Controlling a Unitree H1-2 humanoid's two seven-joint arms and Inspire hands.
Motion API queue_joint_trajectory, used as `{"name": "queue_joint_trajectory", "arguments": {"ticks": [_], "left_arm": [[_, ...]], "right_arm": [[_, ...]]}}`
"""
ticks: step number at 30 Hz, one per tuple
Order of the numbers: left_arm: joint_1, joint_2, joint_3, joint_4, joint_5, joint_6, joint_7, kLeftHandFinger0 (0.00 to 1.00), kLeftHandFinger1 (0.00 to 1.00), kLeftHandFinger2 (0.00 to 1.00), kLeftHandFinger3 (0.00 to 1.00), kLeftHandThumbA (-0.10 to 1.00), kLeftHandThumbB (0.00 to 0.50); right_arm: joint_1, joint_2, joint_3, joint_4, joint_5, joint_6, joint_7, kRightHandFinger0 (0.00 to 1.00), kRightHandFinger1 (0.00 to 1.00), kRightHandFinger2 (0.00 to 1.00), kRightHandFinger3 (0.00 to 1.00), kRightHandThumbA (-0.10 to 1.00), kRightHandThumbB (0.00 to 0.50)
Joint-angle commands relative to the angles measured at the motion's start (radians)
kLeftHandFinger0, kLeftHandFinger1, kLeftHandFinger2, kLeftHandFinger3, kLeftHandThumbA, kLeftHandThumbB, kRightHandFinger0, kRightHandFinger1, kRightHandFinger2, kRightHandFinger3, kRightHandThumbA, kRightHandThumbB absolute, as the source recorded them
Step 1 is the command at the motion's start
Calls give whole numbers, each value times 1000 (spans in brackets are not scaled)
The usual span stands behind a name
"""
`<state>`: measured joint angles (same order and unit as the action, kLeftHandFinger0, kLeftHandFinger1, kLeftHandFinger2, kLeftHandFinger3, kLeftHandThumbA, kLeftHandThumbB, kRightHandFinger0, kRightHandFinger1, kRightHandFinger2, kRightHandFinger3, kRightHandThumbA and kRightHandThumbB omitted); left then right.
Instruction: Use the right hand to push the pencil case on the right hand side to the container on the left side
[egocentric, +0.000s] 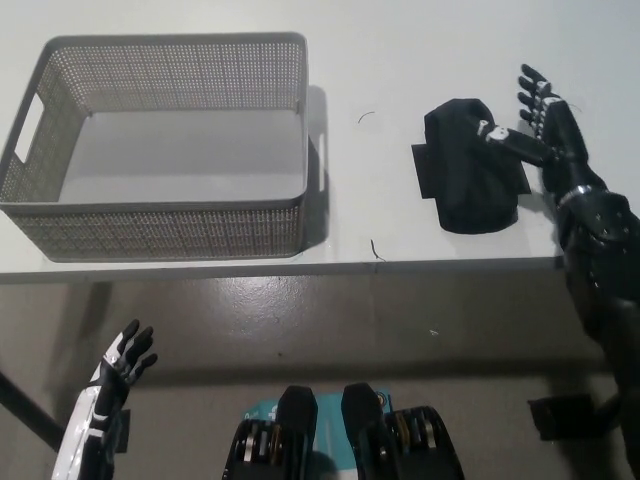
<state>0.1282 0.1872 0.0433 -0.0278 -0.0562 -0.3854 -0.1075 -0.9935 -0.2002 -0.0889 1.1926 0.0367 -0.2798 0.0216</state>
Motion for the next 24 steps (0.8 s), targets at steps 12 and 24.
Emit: {"name": "queue_joint_trajectory", "arguments": {"ticks": [12,24], "left_arm": [[37,-22,-6,-36,-5,-70,0,1000,1000,1000,1000,1000,272],[53,-18,-14,-91,-23,-42,-13,1000,1000,1000,1000,1000,279]], "right_arm": [[-127,47,-48,210,46,-22,-8,1000,1000,1000,1000,1000,329],[-52,108,-65,224,57,-20,-23,1000,1000,1000,1000,1000,296]]}}
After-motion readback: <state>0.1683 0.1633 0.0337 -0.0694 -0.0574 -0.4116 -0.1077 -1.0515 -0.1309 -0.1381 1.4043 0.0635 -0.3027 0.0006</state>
